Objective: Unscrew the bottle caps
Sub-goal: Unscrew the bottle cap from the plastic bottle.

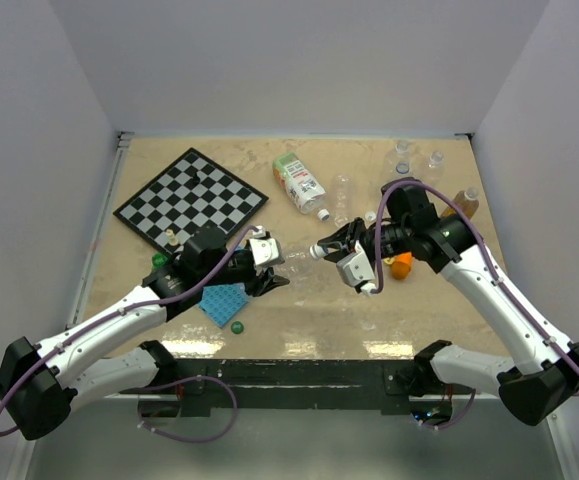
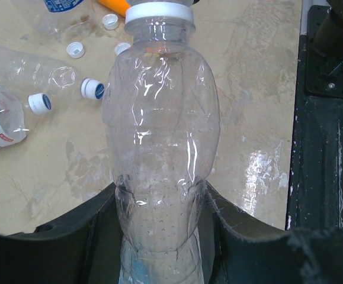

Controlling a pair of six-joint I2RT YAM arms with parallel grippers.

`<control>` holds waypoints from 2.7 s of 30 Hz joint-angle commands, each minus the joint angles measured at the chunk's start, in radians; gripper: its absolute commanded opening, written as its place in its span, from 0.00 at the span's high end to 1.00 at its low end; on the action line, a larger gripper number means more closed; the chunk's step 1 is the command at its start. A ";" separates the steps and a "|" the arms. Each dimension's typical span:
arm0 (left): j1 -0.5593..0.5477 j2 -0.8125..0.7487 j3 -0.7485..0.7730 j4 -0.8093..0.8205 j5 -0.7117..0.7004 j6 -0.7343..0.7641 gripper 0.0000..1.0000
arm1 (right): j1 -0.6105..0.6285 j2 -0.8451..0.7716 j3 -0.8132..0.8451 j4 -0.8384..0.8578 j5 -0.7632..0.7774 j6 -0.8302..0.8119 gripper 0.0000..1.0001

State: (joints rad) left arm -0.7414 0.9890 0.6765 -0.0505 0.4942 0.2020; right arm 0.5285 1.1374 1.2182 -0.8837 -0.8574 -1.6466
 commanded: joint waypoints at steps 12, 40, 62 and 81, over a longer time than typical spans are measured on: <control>0.010 -0.015 0.009 -0.018 0.003 -0.023 0.98 | -0.045 -0.048 0.010 0.120 -0.005 0.198 0.79; 0.010 -0.012 0.011 -0.018 0.000 -0.021 0.98 | -0.157 -0.232 -0.045 0.218 -0.014 0.858 0.24; 0.010 -0.010 0.009 -0.020 -0.008 -0.021 0.98 | -0.159 -0.065 -0.117 0.437 -0.092 1.577 0.21; 0.010 -0.006 0.011 -0.018 -0.008 -0.021 0.98 | -0.147 0.074 -0.089 0.425 -0.176 1.628 0.33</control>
State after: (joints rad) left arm -0.7353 0.9882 0.6765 -0.0956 0.4858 0.1932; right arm 0.3737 1.2106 1.1049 -0.4759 -0.9897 -0.0402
